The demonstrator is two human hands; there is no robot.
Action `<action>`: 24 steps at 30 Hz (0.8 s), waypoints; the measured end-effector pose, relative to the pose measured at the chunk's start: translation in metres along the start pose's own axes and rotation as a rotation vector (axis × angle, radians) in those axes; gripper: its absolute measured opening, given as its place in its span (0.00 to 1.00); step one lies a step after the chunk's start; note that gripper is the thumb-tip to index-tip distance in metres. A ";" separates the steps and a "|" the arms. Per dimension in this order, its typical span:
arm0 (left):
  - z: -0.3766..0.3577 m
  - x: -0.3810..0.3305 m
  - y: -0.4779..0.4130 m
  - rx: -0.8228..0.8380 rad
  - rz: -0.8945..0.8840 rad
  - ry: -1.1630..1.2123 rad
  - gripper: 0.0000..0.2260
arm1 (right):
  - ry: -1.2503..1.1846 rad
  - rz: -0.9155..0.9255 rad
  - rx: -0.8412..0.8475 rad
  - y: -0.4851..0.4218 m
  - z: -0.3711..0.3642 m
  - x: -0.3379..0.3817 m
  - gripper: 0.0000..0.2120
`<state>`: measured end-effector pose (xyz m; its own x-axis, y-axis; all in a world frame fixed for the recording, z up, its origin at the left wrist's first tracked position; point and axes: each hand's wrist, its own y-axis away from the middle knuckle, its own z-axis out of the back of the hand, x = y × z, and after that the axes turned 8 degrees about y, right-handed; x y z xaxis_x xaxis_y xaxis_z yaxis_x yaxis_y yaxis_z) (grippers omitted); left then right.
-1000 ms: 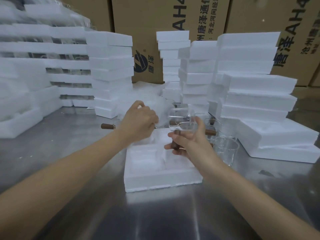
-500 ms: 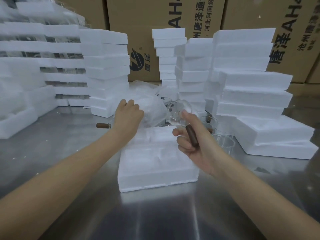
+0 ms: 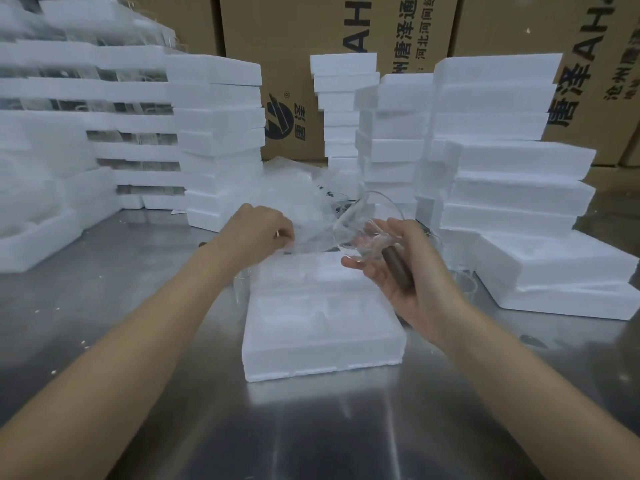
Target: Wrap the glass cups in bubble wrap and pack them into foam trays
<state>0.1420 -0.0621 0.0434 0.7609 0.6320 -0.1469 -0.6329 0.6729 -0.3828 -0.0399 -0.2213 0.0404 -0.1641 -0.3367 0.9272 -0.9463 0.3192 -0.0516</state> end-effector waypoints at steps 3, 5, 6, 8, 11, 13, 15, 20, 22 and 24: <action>0.023 -0.018 0.004 -0.197 0.046 0.157 0.06 | -0.023 0.018 0.069 -0.001 0.001 0.002 0.13; 0.034 -0.035 0.008 -0.208 0.050 0.306 0.11 | 0.002 0.038 0.129 -0.001 0.000 0.002 0.16; 0.037 -0.044 0.011 -0.172 0.034 0.348 0.10 | 0.020 0.055 0.149 0.000 -0.001 0.002 0.17; 0.040 -0.059 0.016 -0.079 0.007 0.356 0.06 | 0.065 0.080 0.169 -0.001 -0.001 0.001 0.18; 0.042 -0.071 0.024 -0.110 0.007 0.370 0.07 | 0.148 0.040 0.162 -0.002 0.002 -0.001 0.18; 0.044 -0.074 0.029 -0.214 0.029 0.437 0.07 | 0.226 -0.045 0.124 -0.003 0.005 -0.002 0.16; 0.045 -0.078 0.035 -0.316 0.024 0.495 0.07 | 0.323 -0.121 0.080 -0.003 0.007 -0.004 0.14; 0.034 -0.098 0.049 -0.394 -0.214 0.577 0.02 | 0.438 -0.184 0.050 -0.007 0.011 -0.001 0.15; 0.027 -0.106 0.056 -0.435 -0.382 0.502 0.02 | 0.393 -0.195 0.050 -0.008 0.012 0.000 0.14; 0.018 -0.109 0.060 -0.474 -0.516 0.450 0.02 | 0.277 -0.162 0.043 -0.008 0.014 0.000 0.08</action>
<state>0.0182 -0.0833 0.0527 0.9872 0.0067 -0.1596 -0.1379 0.5397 -0.8305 -0.0360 -0.2362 0.0352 0.0663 -0.1245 0.9900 -0.9657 0.2415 0.0951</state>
